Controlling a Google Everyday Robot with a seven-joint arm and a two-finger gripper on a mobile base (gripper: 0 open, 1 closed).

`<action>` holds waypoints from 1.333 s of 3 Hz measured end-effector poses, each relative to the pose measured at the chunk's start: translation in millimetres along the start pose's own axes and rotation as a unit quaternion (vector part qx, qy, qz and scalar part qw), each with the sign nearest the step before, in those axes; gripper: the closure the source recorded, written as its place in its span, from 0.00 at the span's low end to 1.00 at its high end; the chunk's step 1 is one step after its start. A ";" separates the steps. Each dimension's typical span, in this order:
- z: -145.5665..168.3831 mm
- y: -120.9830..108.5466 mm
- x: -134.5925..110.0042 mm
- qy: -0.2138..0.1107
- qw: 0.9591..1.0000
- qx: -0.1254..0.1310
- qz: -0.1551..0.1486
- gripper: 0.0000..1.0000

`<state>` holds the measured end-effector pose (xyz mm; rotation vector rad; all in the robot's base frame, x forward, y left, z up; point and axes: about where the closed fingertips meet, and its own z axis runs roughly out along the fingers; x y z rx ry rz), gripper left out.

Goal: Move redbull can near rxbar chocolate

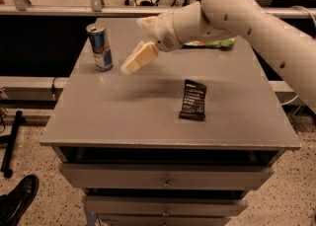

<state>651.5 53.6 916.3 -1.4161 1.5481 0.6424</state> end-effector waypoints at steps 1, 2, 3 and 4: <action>27.3 -6.7 -4.9 -0.027 0.999 -0.007 0.019 0.00; 51.9 -11.0 -11.2 -0.053 0.998 -0.014 0.040 0.00; 79.0 -10.2 -22.8 -0.083 0.995 -0.019 0.055 0.00; 92.0 -11.2 -30.7 -0.098 0.993 -0.015 0.062 0.00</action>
Offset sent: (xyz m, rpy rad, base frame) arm 0.0385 0.0688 -0.0148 0.1974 0.0941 0.0034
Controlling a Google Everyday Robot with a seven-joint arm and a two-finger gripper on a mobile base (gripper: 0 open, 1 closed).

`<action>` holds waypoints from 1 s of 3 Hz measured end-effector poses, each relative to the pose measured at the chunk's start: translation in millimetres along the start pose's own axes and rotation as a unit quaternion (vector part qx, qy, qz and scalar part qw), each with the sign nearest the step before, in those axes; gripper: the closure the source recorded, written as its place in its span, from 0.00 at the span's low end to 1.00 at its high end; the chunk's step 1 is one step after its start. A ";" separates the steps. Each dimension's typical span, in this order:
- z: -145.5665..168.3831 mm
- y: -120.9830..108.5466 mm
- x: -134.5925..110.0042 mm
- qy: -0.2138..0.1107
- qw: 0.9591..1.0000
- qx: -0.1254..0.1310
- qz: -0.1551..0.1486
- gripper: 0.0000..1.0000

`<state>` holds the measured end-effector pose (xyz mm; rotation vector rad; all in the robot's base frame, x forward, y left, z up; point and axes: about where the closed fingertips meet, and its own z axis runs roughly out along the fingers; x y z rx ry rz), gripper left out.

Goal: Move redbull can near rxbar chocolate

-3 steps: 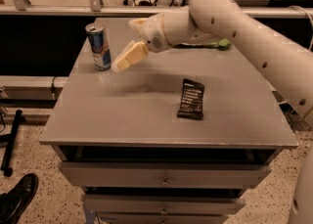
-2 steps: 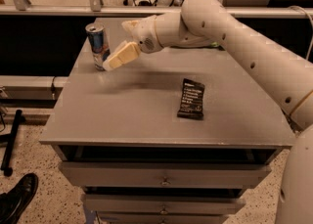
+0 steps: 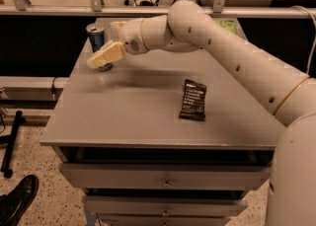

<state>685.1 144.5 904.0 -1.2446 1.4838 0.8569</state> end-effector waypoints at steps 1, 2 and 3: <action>9.0 -0.8 -2.0 -0.010 1.000 0.016 0.008 0.23; 9.9 -2.1 -2.7 -0.014 0.999 0.028 0.012 0.46; -12.4 -6.3 -34.1 -0.037 0.998 0.044 -0.006 0.77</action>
Offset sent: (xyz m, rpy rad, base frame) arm 0.0085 0.0039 0.0016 0.0465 -0.0026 -0.0971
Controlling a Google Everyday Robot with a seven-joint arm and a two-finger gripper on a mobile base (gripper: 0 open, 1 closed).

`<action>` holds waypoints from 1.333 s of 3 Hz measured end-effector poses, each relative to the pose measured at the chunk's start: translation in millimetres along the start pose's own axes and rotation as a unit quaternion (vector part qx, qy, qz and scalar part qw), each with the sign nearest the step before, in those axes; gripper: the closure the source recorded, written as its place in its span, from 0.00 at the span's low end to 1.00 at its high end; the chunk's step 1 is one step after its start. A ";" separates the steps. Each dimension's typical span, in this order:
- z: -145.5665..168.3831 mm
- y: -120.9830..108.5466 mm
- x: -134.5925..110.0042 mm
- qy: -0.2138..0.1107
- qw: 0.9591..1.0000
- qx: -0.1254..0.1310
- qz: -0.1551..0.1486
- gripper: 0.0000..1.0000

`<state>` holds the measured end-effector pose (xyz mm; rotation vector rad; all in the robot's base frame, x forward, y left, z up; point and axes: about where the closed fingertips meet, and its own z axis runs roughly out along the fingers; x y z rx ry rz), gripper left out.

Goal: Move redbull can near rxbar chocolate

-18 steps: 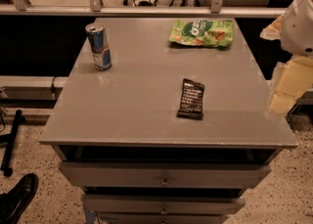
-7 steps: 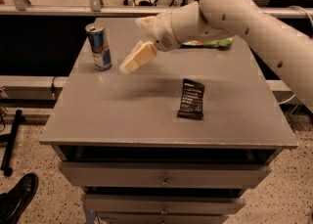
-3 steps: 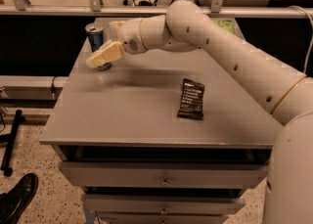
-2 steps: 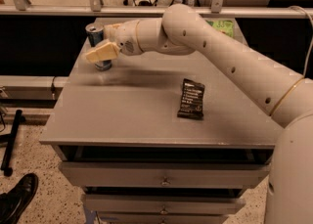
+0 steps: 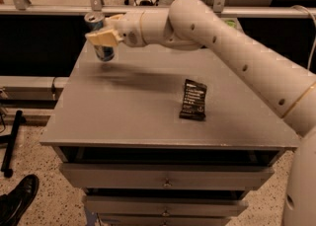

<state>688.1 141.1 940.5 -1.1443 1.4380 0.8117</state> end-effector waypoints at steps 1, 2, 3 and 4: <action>-21.2 -7.4 -22.5 -0.014 1.000 0.012 -0.019 0.98; -60.2 -15.8 -25.6 -0.006 0.999 0.027 -0.028 1.00; -124.0 -20.7 -6.6 0.013 0.998 0.052 -0.023 1.00; -190.7 -15.9 27.5 0.032 0.996 0.080 -0.009 1.00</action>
Offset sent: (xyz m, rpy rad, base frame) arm -0.0127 -0.1639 0.0474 -0.0616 -0.0789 -0.1266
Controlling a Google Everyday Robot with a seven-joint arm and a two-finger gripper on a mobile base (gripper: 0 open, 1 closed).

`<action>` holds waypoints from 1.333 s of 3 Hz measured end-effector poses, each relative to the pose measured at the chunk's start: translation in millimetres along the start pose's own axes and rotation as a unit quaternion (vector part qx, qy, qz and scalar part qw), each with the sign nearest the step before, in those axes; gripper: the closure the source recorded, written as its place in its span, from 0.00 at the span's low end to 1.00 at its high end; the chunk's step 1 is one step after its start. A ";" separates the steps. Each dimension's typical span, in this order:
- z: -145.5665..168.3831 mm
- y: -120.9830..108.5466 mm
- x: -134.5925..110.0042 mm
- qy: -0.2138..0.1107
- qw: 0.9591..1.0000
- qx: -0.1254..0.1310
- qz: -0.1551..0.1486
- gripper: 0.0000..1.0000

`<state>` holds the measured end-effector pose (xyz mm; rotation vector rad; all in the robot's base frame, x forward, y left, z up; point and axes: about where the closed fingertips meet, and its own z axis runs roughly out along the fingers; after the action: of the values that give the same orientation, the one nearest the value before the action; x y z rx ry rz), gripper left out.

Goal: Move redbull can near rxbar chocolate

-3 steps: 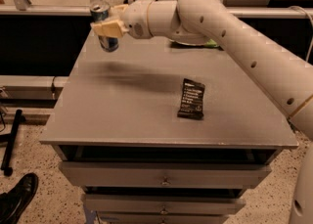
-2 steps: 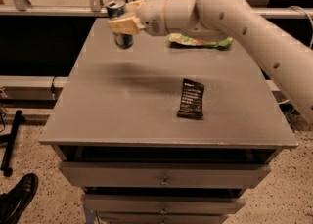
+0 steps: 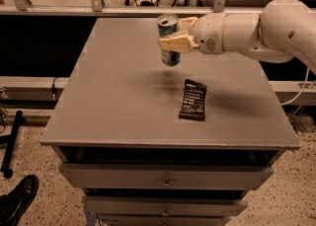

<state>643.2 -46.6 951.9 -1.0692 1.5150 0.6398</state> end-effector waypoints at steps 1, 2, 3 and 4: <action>-38.7 -1.5 23.9 0.010 1.000 0.020 0.011 1.00; -67.6 -2.1 39.4 0.014 0.999 0.041 0.020 1.00; -83.9 0.4 52.7 0.016 0.998 0.050 0.030 1.00; -91.3 2.4 65.2 0.019 0.998 0.053 0.030 0.84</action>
Offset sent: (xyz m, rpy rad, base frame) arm -0.0452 -0.1154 -0.0322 0.0012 0.0314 -0.1622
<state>600.2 -141.5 910.3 -0.9633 1.6015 0.5777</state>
